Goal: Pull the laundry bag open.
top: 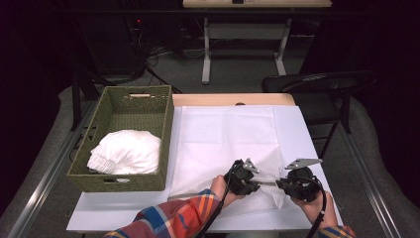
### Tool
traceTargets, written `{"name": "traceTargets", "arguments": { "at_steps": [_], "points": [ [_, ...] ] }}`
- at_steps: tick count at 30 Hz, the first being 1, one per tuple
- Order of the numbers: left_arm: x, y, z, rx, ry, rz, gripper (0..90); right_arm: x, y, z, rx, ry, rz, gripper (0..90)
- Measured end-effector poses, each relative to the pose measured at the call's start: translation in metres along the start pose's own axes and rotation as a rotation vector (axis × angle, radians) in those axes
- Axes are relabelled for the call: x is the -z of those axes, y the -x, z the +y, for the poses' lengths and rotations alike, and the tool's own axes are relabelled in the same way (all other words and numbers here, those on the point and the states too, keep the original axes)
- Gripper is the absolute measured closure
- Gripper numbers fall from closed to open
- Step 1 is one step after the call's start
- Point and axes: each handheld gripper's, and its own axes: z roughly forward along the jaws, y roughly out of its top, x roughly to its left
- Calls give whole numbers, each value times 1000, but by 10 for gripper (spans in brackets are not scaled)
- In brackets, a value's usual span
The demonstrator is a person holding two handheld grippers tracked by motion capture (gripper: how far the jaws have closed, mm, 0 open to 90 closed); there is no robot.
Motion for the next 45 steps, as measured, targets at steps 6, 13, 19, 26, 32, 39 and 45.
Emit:
{"name": "traceTargets", "arguments": {
  "at_steps": [6,13,19,26,32,39,45],
  "points": [
    [12,-3,-9,11,0,7,861,0,1,0,0,-1,-16,843],
    [22,-7,-19,17,-2,1,860,-1,1,-1,-4,-11,-23,840],
    [30,-9,-25,20,-13,-6,859,-1,2,-2,-5,-17,-31,836],
    [37,-11,-31,29,-14,-5,859,-2,2,-2,-1,-23,-41,835],
    [42,-12,-34,39,-12,-2,860,-2,2,-3,2,-21,-41,835],
    [47,-12,-38,38,-22,-1,860,-3,2,-3,4,-26,-39,834],
    [52,-14,-46,40,-38,6,859,-3,2,-4,5,-30,-41,835]
  ]
}}
